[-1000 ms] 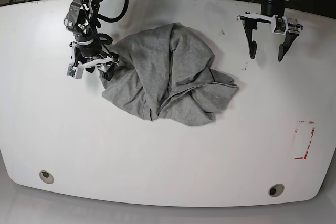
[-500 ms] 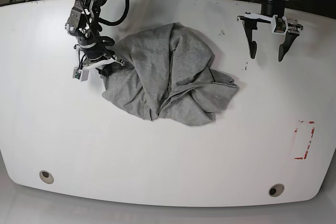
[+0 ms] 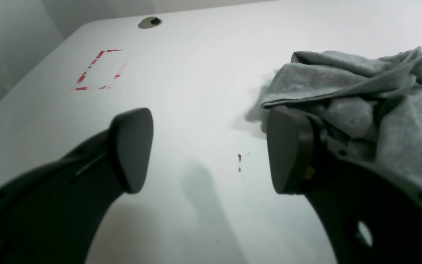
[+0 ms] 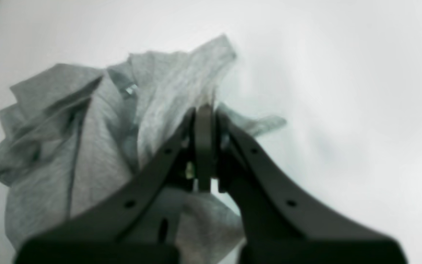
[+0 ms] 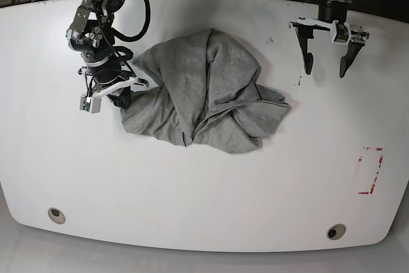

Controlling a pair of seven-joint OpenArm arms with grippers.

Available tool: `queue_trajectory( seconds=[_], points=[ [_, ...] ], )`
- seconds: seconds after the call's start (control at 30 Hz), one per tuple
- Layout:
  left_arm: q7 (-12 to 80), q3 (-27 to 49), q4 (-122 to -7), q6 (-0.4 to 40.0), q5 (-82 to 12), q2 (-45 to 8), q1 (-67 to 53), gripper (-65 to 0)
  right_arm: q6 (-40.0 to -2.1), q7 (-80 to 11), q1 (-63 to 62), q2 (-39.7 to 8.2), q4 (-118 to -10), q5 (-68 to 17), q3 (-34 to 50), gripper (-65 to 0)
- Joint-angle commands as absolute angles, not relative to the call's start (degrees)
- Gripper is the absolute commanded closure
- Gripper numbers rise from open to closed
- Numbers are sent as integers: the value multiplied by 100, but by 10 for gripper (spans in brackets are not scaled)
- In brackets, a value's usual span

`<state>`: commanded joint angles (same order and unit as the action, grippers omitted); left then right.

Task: Layout the t-shirt on the table in an organized manner, then fold the t-shirt properly
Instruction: 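Lower the right gripper onto the t-shirt edge and close it, then lower the left gripper onto the opposite t-shirt edge and grasp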

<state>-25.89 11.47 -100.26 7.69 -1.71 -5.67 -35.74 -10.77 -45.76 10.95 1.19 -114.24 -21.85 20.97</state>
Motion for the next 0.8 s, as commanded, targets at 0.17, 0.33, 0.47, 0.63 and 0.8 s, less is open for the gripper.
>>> queue_trajectory(
  seconds=[0.17,0.33,0.47,0.63,0.8],
  points=[
    [-2589,1138,-10026,778,-171,-593,-3354,-450,-1077,-4541,1112,-189,-11503,-2220,1719,0],
    [-2044,1033,-10062,778,-171,-646,-3029,-451,-1077,-4347,1042,-374,-11503,-2211,1543,0],
    [-1578,787,-10070,778,-171,-804,-2686,-451,-1077,-4330,963,-444,-11503,-2202,1525,0],
    [-1253,505,-10070,778,-171,-848,-2387,-463,-1077,-4330,892,-453,-11486,-2176,1534,0],
    [-963,215,-10070,778,-171,-848,-2088,-562,-1077,-4330,892,-453,-11468,-2176,1534,0]
  ],
)
